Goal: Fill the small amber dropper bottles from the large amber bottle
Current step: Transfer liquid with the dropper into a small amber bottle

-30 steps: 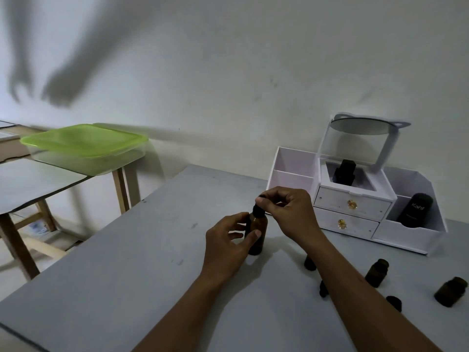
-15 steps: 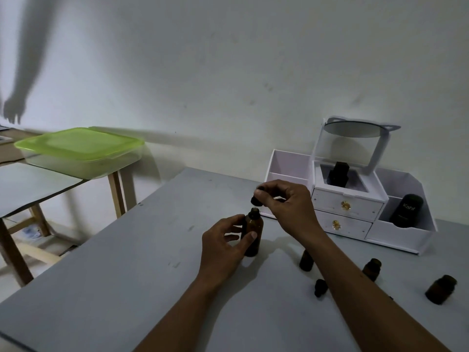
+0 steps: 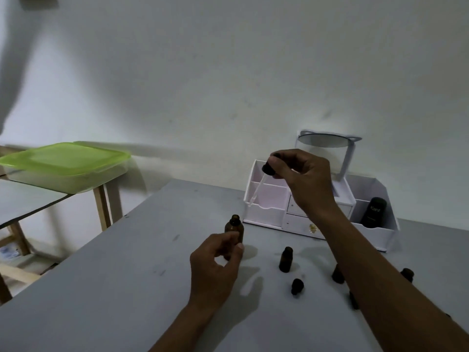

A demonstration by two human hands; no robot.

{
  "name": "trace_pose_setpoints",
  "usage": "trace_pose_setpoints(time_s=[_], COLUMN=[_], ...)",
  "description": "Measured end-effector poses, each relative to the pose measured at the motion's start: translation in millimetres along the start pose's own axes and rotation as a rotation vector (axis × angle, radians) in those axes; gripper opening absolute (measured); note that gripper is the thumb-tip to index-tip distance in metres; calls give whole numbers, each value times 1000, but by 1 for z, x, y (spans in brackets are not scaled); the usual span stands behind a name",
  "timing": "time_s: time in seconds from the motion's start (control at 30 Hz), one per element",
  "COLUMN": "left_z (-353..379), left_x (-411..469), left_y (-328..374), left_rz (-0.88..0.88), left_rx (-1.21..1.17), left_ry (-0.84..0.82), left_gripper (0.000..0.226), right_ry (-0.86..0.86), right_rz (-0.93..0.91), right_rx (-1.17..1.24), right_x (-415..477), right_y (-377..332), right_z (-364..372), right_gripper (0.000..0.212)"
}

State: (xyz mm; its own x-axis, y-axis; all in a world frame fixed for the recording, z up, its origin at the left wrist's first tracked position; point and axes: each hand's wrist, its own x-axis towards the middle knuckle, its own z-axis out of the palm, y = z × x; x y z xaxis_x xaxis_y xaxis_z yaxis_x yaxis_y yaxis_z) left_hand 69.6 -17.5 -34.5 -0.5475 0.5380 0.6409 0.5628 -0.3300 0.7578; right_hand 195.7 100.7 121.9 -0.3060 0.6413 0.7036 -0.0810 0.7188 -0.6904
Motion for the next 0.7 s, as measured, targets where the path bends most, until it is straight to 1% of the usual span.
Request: trace_pose_setpoints(time_s=[0.17, 0.23, 0.33, 0.43, 0.57, 0.7], left_z=[29, 41, 57, 70, 80, 85], left_x=[-15, -14, -11, -6, 1, 3], left_y=[12, 12, 12, 8, 3, 0], left_rz=[-151, -203, -260, -304, -292, -276], left_rx=[-49, -39, -36, -23, -35, -34], left_ry=[-264, -326, -362, -360, -369, -389], left_gripper=[35, 39, 42, 44, 45, 46], right_ry=[30, 53, 105, 142, 139, 126], right_rz=[0, 20, 46, 84, 126, 125], right_rx=[-21, -28, -55, -77, -72, -85], right_x=[-14, -21, -32, -43, -53, -57], right_y=[6, 12, 26, 40, 57, 66], right_z=[-31, -43, -58, -68, -73, -72], right_gripper=[9, 10, 13, 16, 11, 14])
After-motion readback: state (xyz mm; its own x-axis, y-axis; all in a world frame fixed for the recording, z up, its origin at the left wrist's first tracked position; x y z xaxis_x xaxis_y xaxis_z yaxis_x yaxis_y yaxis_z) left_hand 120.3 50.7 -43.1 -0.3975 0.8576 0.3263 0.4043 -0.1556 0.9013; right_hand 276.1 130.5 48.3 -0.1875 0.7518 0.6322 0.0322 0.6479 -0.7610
